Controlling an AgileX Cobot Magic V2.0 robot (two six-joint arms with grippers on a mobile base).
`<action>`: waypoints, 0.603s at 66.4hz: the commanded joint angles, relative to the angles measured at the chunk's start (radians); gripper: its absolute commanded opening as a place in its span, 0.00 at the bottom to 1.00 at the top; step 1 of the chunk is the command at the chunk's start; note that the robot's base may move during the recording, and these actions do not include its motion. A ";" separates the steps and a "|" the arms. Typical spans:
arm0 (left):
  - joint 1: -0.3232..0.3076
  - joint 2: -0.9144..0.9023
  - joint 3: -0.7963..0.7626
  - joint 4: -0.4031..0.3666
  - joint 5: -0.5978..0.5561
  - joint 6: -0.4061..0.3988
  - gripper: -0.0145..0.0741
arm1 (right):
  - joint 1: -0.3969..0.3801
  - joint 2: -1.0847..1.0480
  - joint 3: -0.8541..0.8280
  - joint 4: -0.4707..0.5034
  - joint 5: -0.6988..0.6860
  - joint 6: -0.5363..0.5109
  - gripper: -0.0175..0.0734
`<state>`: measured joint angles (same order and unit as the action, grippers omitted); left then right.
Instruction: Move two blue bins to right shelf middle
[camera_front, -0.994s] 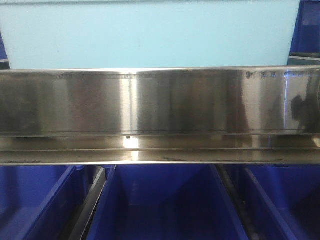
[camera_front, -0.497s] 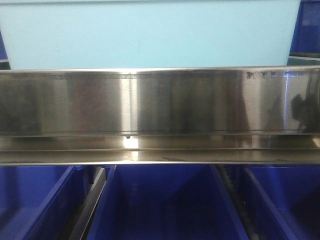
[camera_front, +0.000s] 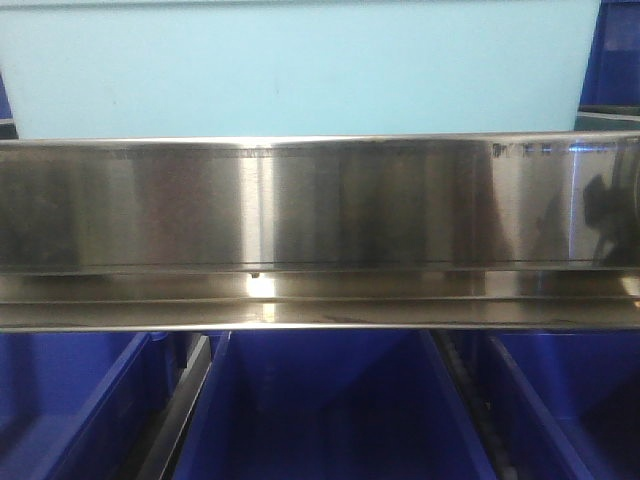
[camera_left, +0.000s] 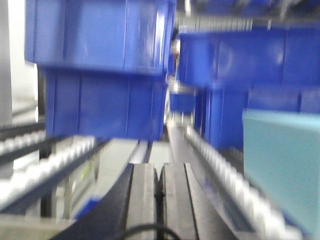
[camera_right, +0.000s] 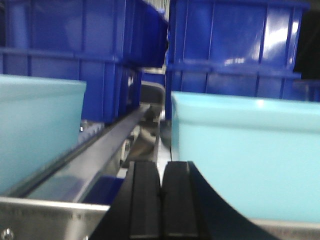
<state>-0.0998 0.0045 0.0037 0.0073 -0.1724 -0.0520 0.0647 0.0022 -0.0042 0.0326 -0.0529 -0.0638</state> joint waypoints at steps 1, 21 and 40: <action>-0.003 -0.004 -0.022 -0.037 -0.091 0.003 0.04 | 0.005 -0.002 -0.055 0.002 -0.052 -0.006 0.01; -0.003 0.060 -0.434 -0.016 0.279 0.003 0.33 | 0.005 0.096 -0.471 0.002 0.213 -0.006 0.23; -0.003 0.337 -0.708 -0.013 0.510 0.003 0.85 | 0.005 0.315 -0.638 0.002 0.232 -0.006 0.82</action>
<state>-0.0998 0.2726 -0.6665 -0.0061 0.2811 -0.0520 0.0647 0.2640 -0.6312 0.0326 0.1940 -0.0638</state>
